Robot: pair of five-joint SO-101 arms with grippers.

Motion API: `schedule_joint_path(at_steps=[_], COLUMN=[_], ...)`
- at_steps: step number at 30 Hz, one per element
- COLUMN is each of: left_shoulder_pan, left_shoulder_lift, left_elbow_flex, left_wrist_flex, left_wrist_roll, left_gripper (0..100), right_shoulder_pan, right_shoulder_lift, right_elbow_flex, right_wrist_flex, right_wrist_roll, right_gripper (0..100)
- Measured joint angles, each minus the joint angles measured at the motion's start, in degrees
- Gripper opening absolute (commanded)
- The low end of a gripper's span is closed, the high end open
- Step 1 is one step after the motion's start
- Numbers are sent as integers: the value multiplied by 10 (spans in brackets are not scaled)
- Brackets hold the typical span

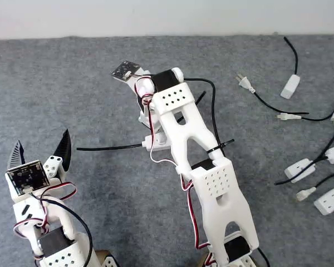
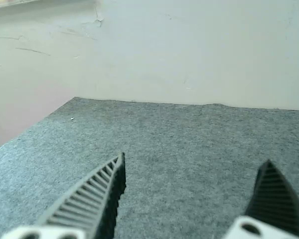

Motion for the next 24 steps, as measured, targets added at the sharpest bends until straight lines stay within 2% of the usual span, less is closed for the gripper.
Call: schedule_joint_path(at_steps=[12, 24], left_shoulder_pan=[0, 0], left_shoulder_lift=[0, 0], left_elbow_flex=[0, 0], left_wrist_flex=[0, 0], left_wrist_roll=[0, 0], left_gripper=[397, 397], right_shoulder_pan=[-2, -12], right_shoulder_lift=[0, 0], right_elbow_flex=[0, 0], right_wrist_flex=[-14, 11], right_wrist_roll=[-76, -82], right_gripper=[91, 91])
